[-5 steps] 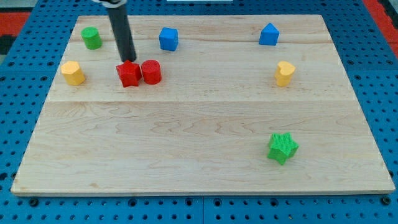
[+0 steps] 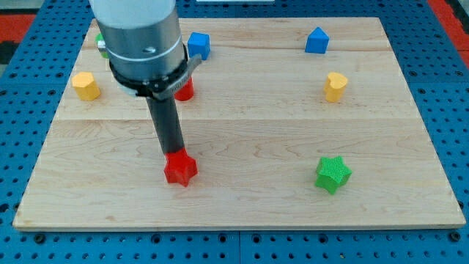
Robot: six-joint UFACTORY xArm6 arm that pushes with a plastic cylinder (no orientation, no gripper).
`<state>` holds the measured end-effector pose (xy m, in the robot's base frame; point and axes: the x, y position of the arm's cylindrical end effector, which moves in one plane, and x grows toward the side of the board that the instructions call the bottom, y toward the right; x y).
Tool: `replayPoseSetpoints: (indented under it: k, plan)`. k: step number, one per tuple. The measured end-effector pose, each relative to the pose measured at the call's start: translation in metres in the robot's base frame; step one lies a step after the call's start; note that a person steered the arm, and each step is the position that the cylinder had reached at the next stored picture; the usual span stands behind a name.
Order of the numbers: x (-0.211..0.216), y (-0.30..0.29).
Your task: Separate two red blocks from each other
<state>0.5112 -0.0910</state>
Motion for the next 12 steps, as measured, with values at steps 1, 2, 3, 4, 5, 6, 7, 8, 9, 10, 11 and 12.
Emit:
replayPoseSetpoints:
  k: [1,2,3,4,5,6,7,8,9,10,11,12]
  plan:
    - [-0.031,0.004]
    - [-0.099,0.016]
    - [-0.157,0.029]
    - [-0.178,0.031]
    - [-0.174,0.021]
    - [-0.158,-0.002]
    - [-0.137,-0.032]
    - [-0.139,-0.079]
    - [-0.156,-0.104]
    - [-0.125,-0.106]
    - [-0.086,-0.106]
    - [-0.048,-0.108]
